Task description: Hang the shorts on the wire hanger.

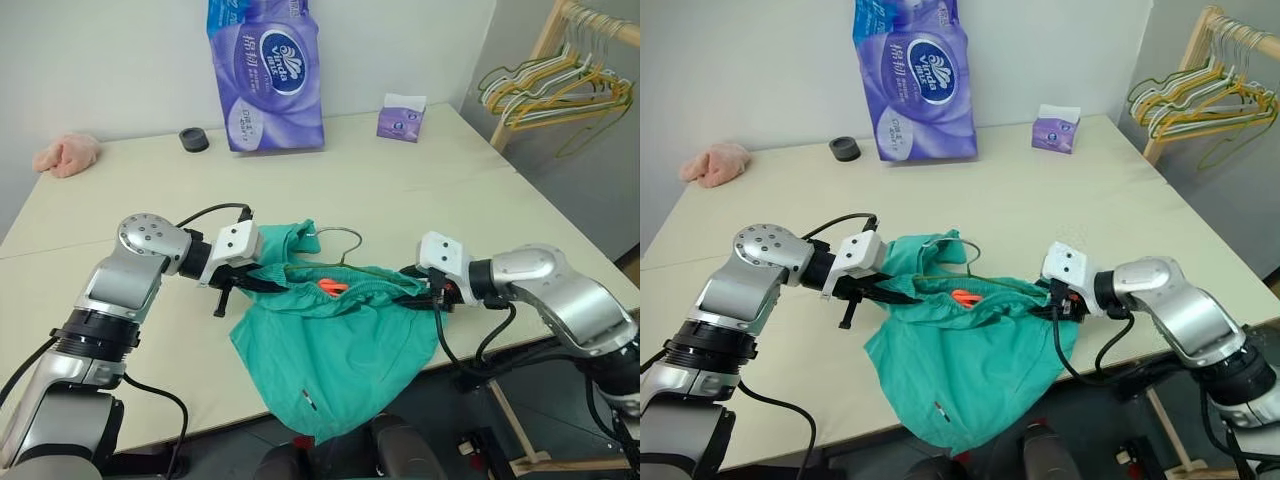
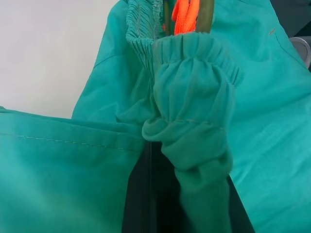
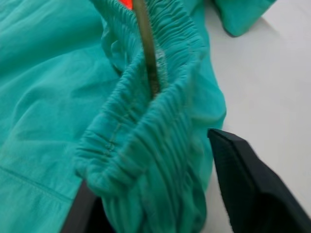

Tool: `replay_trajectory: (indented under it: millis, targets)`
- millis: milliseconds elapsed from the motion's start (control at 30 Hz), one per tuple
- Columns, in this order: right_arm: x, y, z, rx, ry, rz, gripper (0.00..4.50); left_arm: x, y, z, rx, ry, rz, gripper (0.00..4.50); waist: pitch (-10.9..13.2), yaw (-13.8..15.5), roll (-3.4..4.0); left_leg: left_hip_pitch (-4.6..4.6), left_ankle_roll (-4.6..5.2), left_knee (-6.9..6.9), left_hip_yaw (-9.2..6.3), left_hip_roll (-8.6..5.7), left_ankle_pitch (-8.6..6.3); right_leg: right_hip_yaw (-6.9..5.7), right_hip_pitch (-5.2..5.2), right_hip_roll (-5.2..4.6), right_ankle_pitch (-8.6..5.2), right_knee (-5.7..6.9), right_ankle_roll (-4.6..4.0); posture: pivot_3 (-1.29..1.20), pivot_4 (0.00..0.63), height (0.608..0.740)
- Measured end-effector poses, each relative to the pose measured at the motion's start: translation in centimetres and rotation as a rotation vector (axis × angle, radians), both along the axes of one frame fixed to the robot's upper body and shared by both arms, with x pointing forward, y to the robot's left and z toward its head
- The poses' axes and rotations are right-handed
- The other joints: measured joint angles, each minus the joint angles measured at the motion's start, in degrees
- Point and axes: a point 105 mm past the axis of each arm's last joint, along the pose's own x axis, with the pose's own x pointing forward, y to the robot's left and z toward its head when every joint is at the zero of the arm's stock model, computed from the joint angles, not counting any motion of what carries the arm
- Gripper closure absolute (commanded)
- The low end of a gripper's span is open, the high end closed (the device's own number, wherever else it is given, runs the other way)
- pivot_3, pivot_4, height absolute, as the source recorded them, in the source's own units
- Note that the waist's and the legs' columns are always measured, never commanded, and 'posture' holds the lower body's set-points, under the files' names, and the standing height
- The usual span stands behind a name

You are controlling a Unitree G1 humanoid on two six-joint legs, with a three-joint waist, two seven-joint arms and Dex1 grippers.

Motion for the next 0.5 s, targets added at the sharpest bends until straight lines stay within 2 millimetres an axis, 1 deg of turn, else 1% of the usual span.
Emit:
replay_trajectory:
  millis: [133,167,233,267,400,433,500]
  targets:
    - [0.3,0.2,-0.1,-0.015,0.023,0.024,4.46,0.2,-0.6,0.0,-0.022,-0.002,0.007,4.5,0.0,0.1,0.0,0.0,0.0,0.01,0.0,-0.01,0.0,0.0,0.0,-0.03,0.0,0.01,0.0,-0.24,0.101,0.74]
    - [0.3,0.2,-0.1,-0.02,0.025,0.032,4.46,0.3,-0.6,-0.1,-0.026,0.001,0.016,4.5,0.0,0.1,0.0,0.0,0.0,0.01,0.0,-0.01,0.0,0.0,-0.01,-0.03,0.0,0.02,0.0,-0.24,0.102,0.74]
    - [0.3,0.1,-0.1,-0.021,0.028,0.035,4.5,0.4,-0.7,-0.1,-0.035,0.015,0.03,3.89,0.0,0.0,0.0,0.0,0.0,0.01,0.0,0.0,0.0,0.01,0.0,-0.03,0.0,0.02,0.0,-0.24,0.103,0.74]
    - [0.2,0.1,-0.1,-0.021,0.034,0.038,4.5,0.4,-0.8,-0.1,-0.047,0.021,0.039,3.66,0.0,0.0,0.0,0.0,0.0,0.01,-0.02,0.0,0.0,-0.01,-0.01,-0.02,0.0,0.02,0.0,-0.25,0.104,0.74]
    - [0.1,0.1,0.0,-0.012,0.047,0.047,4.5,0.5,-0.9,0.9,-0.126,0.066,0.06,2.43,0.0,0.0,0.0,0.0,0.0,0.01,-0.02,0.0,0.0,-0.01,-0.01,-0.03,0.0,0.02,0.0,-0.26,0.104,0.74]
    - [0.1,-0.1,0.3,-0.005,0.048,0.045,4.5,0.7,-0.8,1.2,-0.134,0.062,0.064,2.11,0.0,0.0,0.0,0.0,0.0,0.01,-0.02,0.0,0.0,-0.01,-0.01,-0.03,0.0,0.02,0.0,-0.26,0.104,0.74]
    - [0.1,-0.4,0.8,0.005,0.043,0.04,4.5,1.3,0.2,2.0,-0.143,0.048,0.094,1.47,0.0,0.0,0.0,0.0,0.0,0.01,-0.02,0.0,0.0,-0.02,-0.01,-0.03,0.01,0.02,-0.01,-0.26,0.104,0.74]
